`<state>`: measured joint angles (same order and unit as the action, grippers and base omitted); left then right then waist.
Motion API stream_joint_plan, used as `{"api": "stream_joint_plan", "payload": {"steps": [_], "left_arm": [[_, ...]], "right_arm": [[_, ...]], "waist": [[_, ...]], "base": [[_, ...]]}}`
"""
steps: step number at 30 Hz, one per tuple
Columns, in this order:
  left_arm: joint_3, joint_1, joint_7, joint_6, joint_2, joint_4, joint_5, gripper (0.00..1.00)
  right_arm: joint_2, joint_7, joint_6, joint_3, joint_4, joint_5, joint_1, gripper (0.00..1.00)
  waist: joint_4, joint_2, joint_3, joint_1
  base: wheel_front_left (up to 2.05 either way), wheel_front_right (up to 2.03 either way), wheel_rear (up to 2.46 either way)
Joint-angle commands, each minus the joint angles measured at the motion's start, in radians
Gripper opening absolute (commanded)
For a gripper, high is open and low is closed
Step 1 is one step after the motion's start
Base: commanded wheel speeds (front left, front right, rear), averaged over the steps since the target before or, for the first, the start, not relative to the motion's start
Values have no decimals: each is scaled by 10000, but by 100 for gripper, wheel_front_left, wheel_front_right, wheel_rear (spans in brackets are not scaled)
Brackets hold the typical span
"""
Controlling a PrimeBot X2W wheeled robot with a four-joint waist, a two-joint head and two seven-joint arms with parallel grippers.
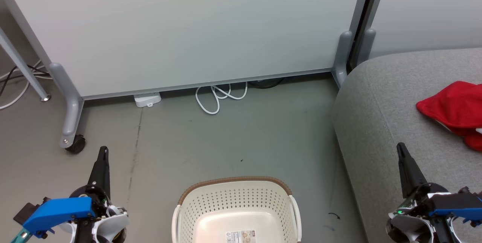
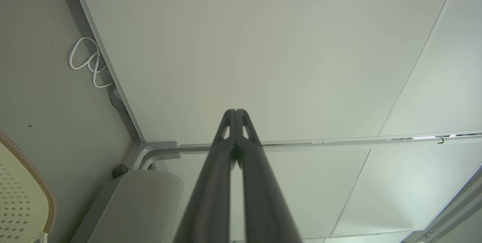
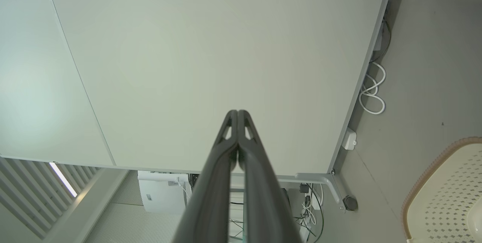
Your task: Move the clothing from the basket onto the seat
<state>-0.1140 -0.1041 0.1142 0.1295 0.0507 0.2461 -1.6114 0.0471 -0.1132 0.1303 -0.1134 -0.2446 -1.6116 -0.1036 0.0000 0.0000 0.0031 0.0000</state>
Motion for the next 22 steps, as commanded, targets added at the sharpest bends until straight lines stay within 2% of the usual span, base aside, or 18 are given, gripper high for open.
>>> {"api": "stream_joint_plan", "payload": {"steps": [1,22], "left_arm": [[-28,-95,36,21,-13,-38,-26,0],[-26,-95,34,21,-11,-38,-27,0]], "right_arm": [[58,-23,7,-17,-11,-26,-101,0],[58,-22,7,-16,-11,-27,-101,0]], "waist": [[0,0,0,0],[0,0,0,0]], "base": [[0,0,0],[0,0,0]]}}
